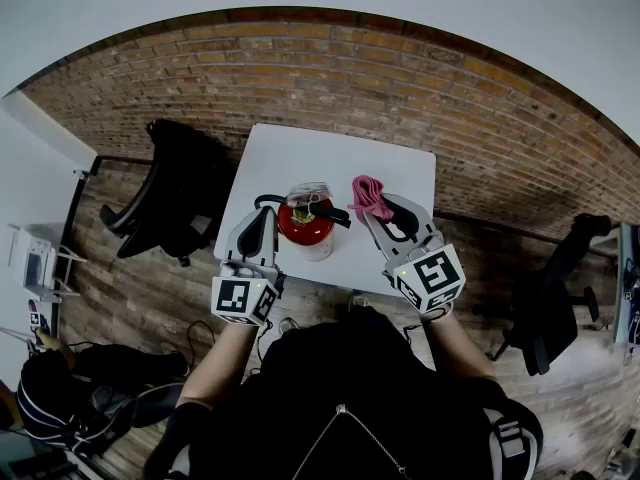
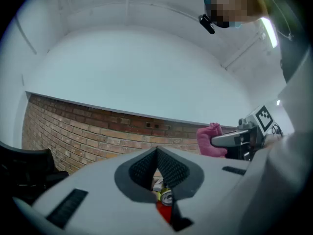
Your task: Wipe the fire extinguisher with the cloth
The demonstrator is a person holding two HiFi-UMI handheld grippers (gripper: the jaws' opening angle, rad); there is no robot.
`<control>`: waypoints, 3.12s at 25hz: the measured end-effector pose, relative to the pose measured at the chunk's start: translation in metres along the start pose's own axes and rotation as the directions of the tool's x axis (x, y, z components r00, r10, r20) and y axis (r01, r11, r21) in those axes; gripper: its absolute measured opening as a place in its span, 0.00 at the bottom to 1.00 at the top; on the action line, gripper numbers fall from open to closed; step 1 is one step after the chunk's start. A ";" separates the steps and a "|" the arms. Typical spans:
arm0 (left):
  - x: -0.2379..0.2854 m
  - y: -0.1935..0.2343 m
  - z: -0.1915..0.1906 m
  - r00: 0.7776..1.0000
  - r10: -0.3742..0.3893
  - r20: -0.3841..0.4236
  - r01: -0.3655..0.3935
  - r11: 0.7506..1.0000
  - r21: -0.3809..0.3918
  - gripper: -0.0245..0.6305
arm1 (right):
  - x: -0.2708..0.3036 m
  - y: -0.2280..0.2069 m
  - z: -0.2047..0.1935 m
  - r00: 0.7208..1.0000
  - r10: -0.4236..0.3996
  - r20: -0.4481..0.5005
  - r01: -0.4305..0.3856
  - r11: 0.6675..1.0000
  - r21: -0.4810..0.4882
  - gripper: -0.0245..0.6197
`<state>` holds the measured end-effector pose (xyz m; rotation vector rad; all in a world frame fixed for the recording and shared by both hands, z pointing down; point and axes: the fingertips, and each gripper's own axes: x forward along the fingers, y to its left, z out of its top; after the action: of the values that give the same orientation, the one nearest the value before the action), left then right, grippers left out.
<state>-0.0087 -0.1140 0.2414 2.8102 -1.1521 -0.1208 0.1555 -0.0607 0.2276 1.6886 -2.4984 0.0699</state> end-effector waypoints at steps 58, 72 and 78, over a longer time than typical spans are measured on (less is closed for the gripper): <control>-0.029 0.005 -0.124 0.838 0.492 -0.236 -0.509 0.861 -0.010 0.08 | 0.175 -0.008 -0.501 0.406 0.785 -0.469 -0.244 0.587 0.772 0.20; -0.020 0.007 -0.121 0.845 0.490 -0.213 -0.508 0.861 -0.036 0.08 | 0.163 -0.012 -0.434 0.415 0.860 -0.297 -0.191 0.402 0.896 0.20; -0.020 0.010 -0.116 0.848 0.492 -0.197 -0.508 0.860 -0.037 0.08 | 0.155 -0.014 -0.400 0.447 0.866 -0.227 -0.189 0.339 0.921 0.20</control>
<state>-0.0169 -0.0990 0.3586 2.2884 -1.7327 0.1228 0.1422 -0.1656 0.6434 0.3636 -2.2685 1.8293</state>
